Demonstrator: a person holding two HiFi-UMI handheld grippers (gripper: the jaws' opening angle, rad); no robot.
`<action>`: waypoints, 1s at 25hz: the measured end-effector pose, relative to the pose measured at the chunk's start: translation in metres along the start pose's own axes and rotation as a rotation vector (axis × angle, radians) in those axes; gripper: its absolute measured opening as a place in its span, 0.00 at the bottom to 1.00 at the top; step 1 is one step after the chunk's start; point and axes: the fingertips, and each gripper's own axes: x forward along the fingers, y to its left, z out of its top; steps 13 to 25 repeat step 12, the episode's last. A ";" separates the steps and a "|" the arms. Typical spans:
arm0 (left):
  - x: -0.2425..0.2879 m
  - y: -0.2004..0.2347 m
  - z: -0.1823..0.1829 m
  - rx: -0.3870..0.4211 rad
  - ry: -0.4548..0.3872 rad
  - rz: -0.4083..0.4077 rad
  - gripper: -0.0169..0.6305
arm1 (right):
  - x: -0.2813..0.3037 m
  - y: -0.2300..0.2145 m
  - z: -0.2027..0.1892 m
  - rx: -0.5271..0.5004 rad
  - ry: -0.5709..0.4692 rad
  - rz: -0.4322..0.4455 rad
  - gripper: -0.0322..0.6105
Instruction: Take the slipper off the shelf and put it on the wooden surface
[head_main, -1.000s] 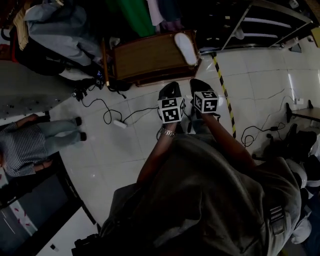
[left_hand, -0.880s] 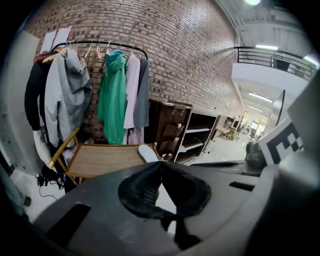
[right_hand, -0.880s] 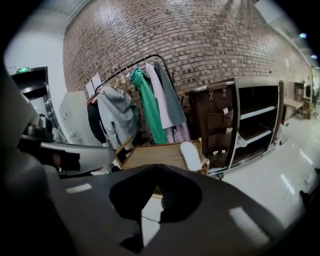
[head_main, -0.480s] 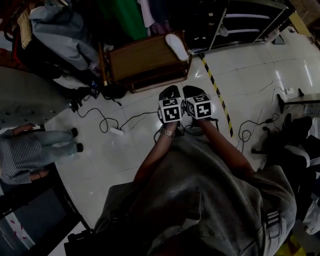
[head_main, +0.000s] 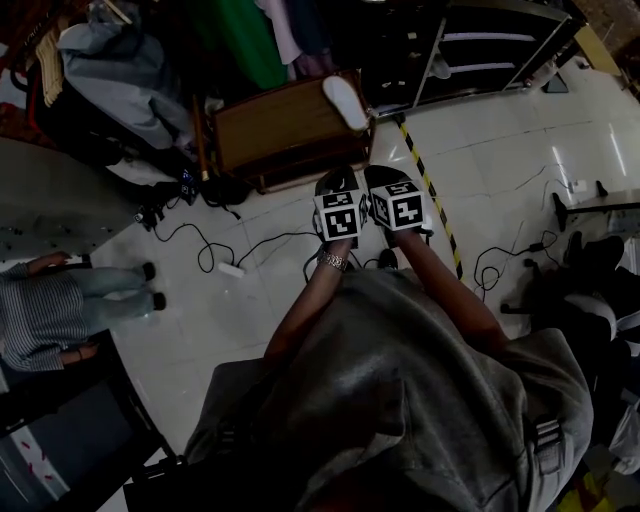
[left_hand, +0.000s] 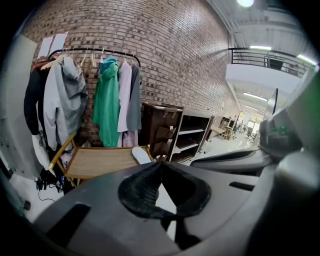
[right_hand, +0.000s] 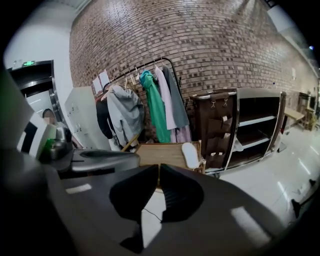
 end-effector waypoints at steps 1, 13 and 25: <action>0.002 -0.006 0.001 0.006 0.003 -0.004 0.03 | -0.002 -0.006 0.001 0.010 0.000 0.001 0.05; 0.014 -0.034 0.017 0.047 -0.008 -0.015 0.03 | -0.012 -0.024 0.012 0.019 -0.018 0.033 0.05; 0.014 -0.034 0.017 0.047 -0.008 -0.015 0.03 | -0.012 -0.024 0.012 0.019 -0.018 0.033 0.05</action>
